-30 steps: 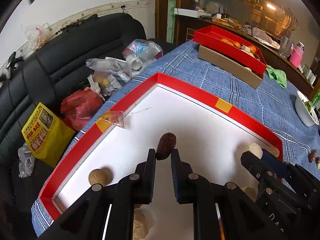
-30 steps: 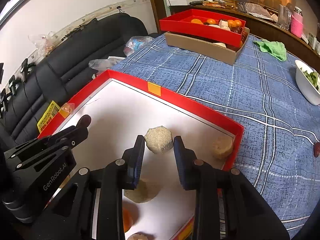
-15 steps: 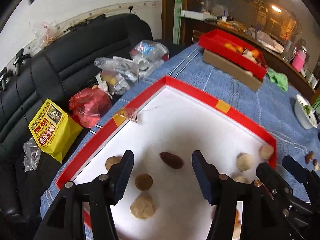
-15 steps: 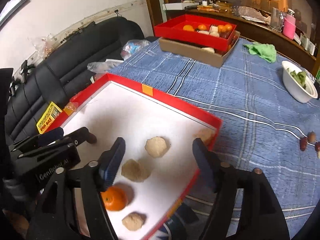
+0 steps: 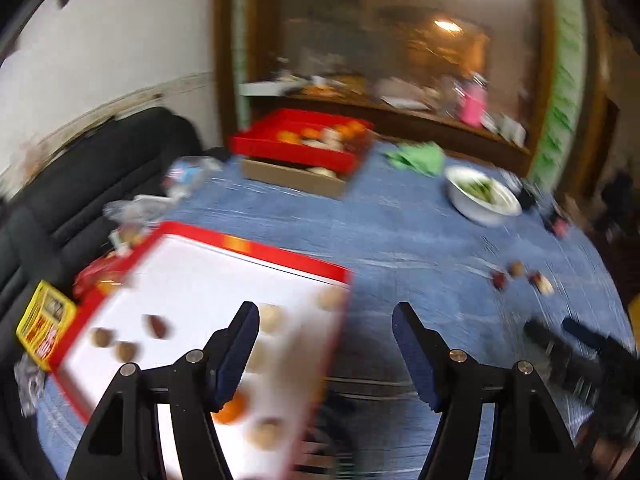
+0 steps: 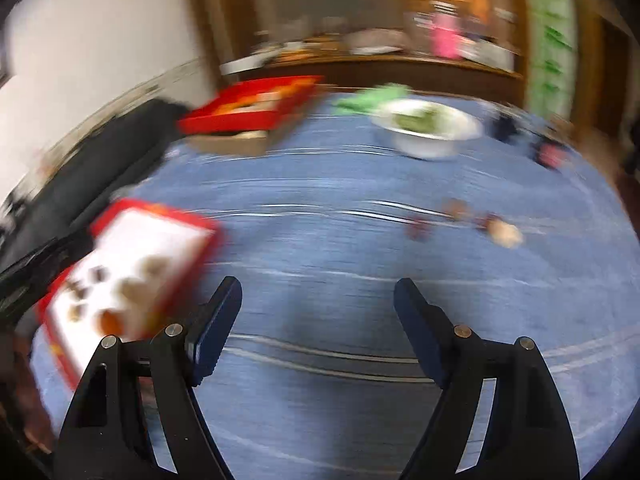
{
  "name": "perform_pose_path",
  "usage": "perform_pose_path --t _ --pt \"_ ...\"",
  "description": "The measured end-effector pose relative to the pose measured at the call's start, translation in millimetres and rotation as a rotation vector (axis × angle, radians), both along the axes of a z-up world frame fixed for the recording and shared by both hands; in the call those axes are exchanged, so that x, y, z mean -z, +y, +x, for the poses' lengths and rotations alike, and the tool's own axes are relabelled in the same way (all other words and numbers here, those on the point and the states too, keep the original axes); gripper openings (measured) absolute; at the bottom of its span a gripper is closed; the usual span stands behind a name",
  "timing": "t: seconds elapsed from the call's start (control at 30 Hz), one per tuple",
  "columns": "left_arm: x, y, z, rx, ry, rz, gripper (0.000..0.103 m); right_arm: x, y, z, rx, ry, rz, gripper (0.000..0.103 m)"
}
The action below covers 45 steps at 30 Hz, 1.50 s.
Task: Organize fruits
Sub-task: 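Move both grippers back over the fruits on the tablecloth, then grasp a cream rough ball with the right gripper while the left grasps a red date, then carry the cream ball with the right gripper while the left carries the red date to the lid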
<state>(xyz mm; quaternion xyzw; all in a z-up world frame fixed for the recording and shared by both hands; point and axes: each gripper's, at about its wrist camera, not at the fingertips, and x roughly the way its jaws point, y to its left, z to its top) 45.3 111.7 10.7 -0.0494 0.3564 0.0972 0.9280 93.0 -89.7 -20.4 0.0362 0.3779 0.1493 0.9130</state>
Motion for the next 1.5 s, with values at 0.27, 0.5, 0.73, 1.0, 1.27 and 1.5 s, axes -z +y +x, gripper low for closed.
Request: perform_pose_path --t 0.27,0.5,0.73,1.0,1.27,1.5 --pt "33.3 -74.8 52.0 0.134 0.081 -0.009 0.067 32.5 -113.1 56.6 0.193 0.071 -0.025 0.074" --pt "44.0 -111.4 94.5 0.184 0.085 -0.025 0.067 42.0 -106.7 104.6 0.143 0.087 -0.079 0.056" --pt "56.3 -153.8 135.2 0.259 0.089 -0.017 0.067 51.6 -107.3 123.6 0.127 0.113 -0.121 0.022" --pt "85.1 -184.3 172.5 0.272 0.169 0.027 0.03 47.8 -136.4 108.1 0.169 0.103 -0.036 0.022" --pt "80.5 -179.0 156.4 0.255 0.179 0.037 0.017 42.2 -137.6 94.1 0.149 0.091 -0.009 0.022" --pt "66.6 -162.6 98.1 0.225 0.185 0.042 0.017 37.3 -124.0 55.9 0.123 0.09 -0.035 0.022"
